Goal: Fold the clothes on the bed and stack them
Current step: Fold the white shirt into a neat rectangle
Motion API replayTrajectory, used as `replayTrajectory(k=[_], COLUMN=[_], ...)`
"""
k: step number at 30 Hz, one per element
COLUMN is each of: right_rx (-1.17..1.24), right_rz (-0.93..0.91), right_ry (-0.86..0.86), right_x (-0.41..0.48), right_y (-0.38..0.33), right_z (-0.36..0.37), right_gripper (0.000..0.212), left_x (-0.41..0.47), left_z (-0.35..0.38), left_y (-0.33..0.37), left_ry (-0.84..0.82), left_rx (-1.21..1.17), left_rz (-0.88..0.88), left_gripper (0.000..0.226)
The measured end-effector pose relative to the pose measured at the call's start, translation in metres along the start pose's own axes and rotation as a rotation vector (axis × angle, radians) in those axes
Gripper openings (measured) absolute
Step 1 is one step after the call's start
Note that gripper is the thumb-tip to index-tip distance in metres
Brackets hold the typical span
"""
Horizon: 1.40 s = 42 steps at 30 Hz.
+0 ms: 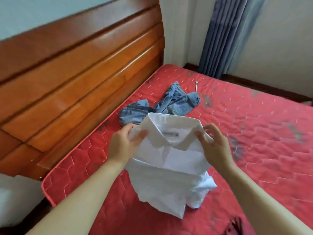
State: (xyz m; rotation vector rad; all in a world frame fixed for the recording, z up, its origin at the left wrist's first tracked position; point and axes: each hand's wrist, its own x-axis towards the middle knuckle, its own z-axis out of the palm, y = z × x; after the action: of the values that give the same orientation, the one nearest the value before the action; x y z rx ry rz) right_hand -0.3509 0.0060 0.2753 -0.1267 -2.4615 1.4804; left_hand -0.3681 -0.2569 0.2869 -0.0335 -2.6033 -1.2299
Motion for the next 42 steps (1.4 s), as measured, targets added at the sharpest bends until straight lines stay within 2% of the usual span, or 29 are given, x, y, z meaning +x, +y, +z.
replayTrajectory(k=[3, 7, 10, 12, 16, 20, 23, 26, 28, 31, 33, 37, 42], right_rx=[0.003, 0.031, 0.035, -0.016, -0.172, -0.153, -0.162, -0.254, -0.270, -0.244, -0.267, -0.315, -0.200], right_rz=[-0.214, -0.469, -0.580, -0.602, -0.455, -0.505, -0.525, -0.345, -0.275, -0.364, -0.390, -0.255, -0.234], right_ry=[0.066, 0.225, 0.331, 0.319, 0.143, 0.307, 0.385, 0.237, 0.214, 0.359, 0.390, 0.324, 0.550], right_x=[-0.010, -0.029, -0.053, -0.075, -0.127, -0.172, -0.205, -0.251, -0.280, -0.309, -0.328, -0.369, -0.375], right_y=[-0.078, -0.181, -0.227, -0.239, -0.237, -0.263, -0.274, -0.253, -0.248, -0.265, -0.272, -0.253, -0.268], right_z=[-0.089, -0.192, -0.246, -0.269, -0.296, -0.319, -0.323, -0.306, -0.303, -0.314, -0.316, -0.303, -0.284], right_gripper=[0.020, 0.007, 0.012, 0.011, 0.010, 0.018, 0.014, 0.010, 0.007, 0.009, 0.008, 0.010, 0.015], left_x=[-0.016, -0.041, -0.064, -0.082, -0.127, -0.159, -0.179, -0.219, -0.250, -0.280, -0.295, -0.325, -0.334], left_z=[-0.049, -0.109, -0.141, -0.153, -0.155, -0.167, -0.181, -0.182, -0.183, -0.192, -0.199, -0.196, -0.182], left_y=[0.103, 0.221, 0.282, 0.304, 0.318, 0.325, 0.329, 0.313, 0.302, 0.302, 0.305, 0.293, 0.309], left_ry=[0.071, 0.225, 0.301, 0.322, 0.234, 0.232, 0.188, 0.007, -0.062, 0.000, 0.044, -0.005, 0.100], left_rx=[-0.020, 0.016, -0.008, -0.004, -0.004, -0.134, -0.192, -0.178, -0.217, -0.303, -0.278, -0.147, -0.206], left_rz=[0.129, 0.316, 0.392, 0.419, 0.424, 0.402, 0.390, 0.408, 0.377, 0.326, 0.337, 0.377, 0.350], left_gripper=[0.051, 0.029, 0.028, 0.028, 0.023, 0.022, 0.022, 0.019, 0.022, 0.022, 0.025, 0.030, 0.034])
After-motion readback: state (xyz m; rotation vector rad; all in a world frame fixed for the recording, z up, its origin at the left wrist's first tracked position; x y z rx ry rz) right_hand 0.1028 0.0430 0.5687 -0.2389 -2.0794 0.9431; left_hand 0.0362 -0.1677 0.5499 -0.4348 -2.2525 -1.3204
